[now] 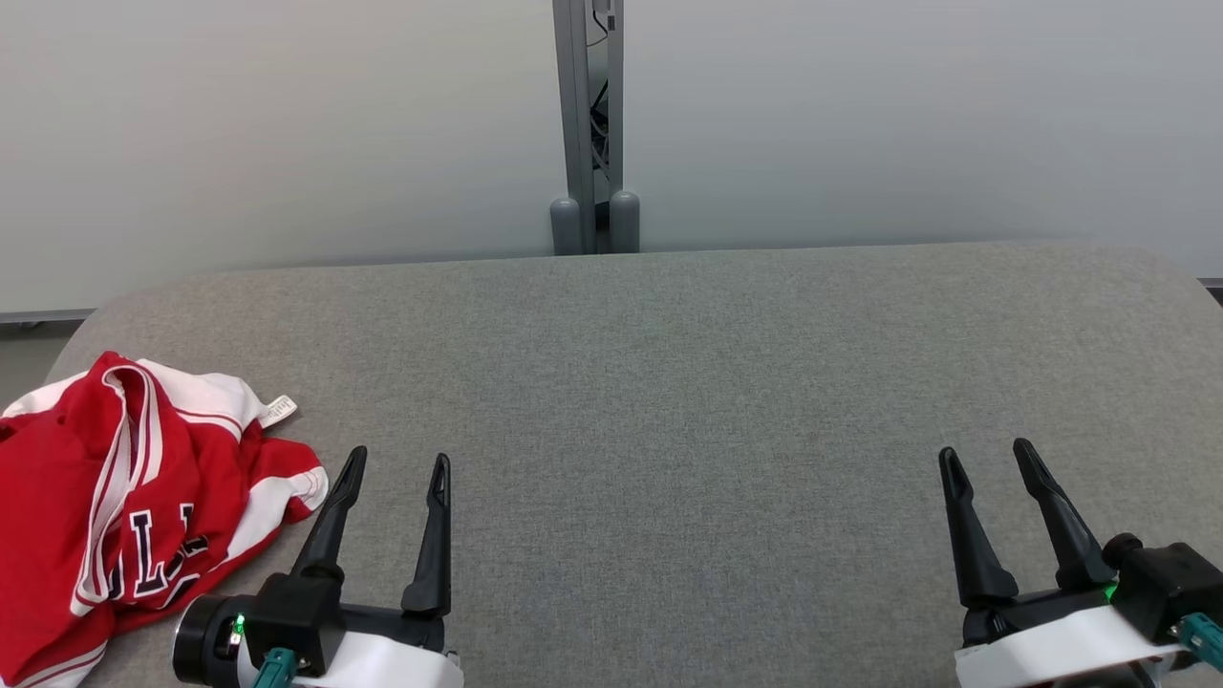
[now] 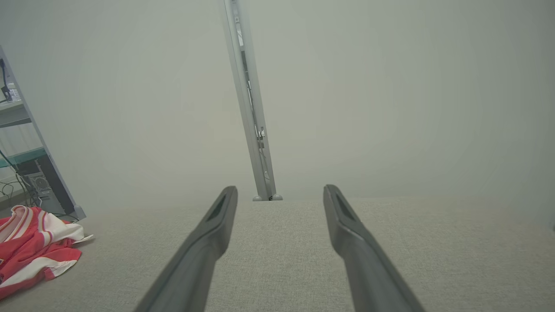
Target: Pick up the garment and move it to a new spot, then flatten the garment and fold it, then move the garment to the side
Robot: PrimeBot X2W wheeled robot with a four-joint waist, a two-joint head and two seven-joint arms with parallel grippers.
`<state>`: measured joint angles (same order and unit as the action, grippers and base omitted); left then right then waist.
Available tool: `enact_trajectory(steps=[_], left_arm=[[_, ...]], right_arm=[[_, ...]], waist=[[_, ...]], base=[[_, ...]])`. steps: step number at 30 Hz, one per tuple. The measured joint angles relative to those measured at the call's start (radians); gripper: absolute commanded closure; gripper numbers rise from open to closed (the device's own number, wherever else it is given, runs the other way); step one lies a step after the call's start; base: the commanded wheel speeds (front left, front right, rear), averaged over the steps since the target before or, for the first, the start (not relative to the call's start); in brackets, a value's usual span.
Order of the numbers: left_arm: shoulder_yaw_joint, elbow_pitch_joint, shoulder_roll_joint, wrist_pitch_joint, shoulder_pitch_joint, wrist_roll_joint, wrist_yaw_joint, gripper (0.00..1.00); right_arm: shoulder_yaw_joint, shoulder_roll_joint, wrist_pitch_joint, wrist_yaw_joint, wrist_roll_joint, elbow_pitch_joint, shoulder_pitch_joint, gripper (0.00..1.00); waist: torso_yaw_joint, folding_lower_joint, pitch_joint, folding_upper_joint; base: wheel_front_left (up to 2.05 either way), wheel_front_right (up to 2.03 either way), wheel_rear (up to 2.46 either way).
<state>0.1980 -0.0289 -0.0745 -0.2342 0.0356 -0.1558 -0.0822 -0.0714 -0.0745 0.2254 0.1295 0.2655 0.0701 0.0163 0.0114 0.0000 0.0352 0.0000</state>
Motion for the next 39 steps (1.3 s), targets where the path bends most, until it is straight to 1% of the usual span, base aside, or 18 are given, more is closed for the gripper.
enact_trajectory(steps=[7, 18, 31, 39], left_arm=[[0.005, 0.003, 0.0, -0.013, 0.0, 0.052, -0.004, 0.0], [0.014, 0.017, 0.002, -0.026, 0.014, 0.13, -0.008, 0.0], [-0.002, 0.015, 0.013, -0.027, 0.015, 0.117, -0.007, 0.0], [-0.023, -0.011, 0.021, -0.027, 0.016, 0.083, -0.008, 0.0]], right_arm=[[0.0, 0.002, 0.014, 0.0, -0.055, -0.004, 0.008, 0.0], [-0.008, 0.004, 0.036, 0.0, -0.099, 0.021, 0.018, 0.0], [0.001, 0.008, 0.036, 0.0, -0.099, 0.025, 0.019, 0.0], [0.0, 0.009, 0.036, 0.0, -0.1, 0.003, 0.019, 0.0]], waist=[[-0.002, 0.0, 0.006, 0.0], [0.001, 0.0, 0.015, 0.0], [0.011, 0.0, 0.004, 0.0], [0.048, 0.0, 0.0, 0.0]], base=[[0.0, 0.0, 0.0], [0.0, 0.0, 0.0], [0.0, 0.0, 0.0], [0.0, 0.0, 0.0]])
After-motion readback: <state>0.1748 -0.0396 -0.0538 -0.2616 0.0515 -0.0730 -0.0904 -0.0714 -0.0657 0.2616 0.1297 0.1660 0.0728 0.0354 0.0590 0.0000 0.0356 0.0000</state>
